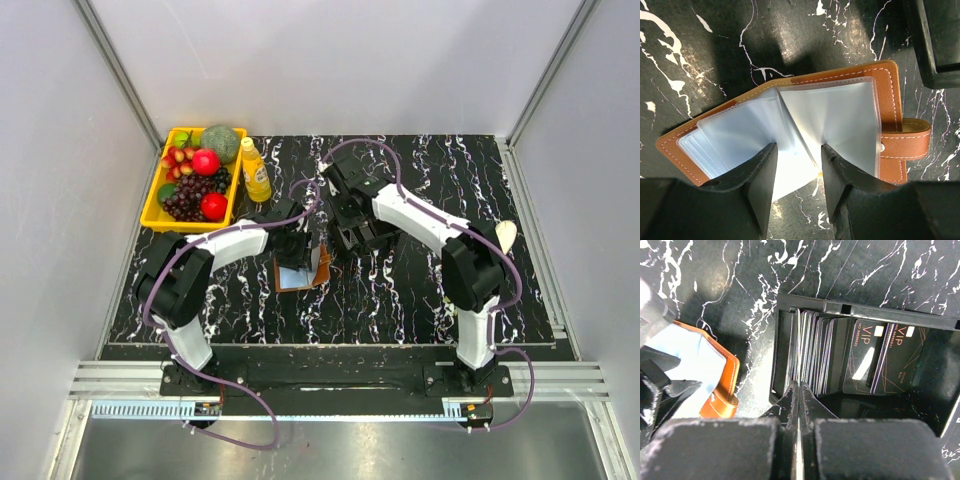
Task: Put the credit cards into the card holder
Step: Pick up the credit card from the storage box, then insert the credit card into the card holder.
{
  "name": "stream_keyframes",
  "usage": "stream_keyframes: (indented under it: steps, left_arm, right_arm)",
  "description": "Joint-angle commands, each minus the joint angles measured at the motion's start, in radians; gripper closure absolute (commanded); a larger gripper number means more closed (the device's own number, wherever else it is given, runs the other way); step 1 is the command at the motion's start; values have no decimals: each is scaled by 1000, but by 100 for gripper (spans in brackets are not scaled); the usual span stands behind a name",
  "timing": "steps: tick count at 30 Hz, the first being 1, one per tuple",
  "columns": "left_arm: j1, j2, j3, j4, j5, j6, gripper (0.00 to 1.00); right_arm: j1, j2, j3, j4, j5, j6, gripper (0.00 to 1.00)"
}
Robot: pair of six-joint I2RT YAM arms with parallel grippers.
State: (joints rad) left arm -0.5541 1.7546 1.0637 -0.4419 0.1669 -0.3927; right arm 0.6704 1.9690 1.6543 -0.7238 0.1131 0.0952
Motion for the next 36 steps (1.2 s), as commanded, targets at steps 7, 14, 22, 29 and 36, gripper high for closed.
stream_keyframes:
  steps: [7, 14, 22, 29, 36]
  left_arm:
    - [3, -75, -48, 31, -87, -26, 55]
    - [8, -158, -96, 68, -138, -58, 51]
    - [14, -249, -146, 72, -211, -118, 54]
    - [26, -328, -215, 72, -274, -167, 59]
    - [29, -322, -255, 110, -235, -181, 60]
  right_arm:
    - [-8, -101, 7, 67, -104, 153, 100]
    - [-12, -211, -106, 213, -249, 331, 100]
    - [-14, -260, -246, 383, -395, 507, 100]
    - [-5, -262, -317, 477, -415, 572, 100]
    - [63, -219, -304, 495, -372, 552, 100]
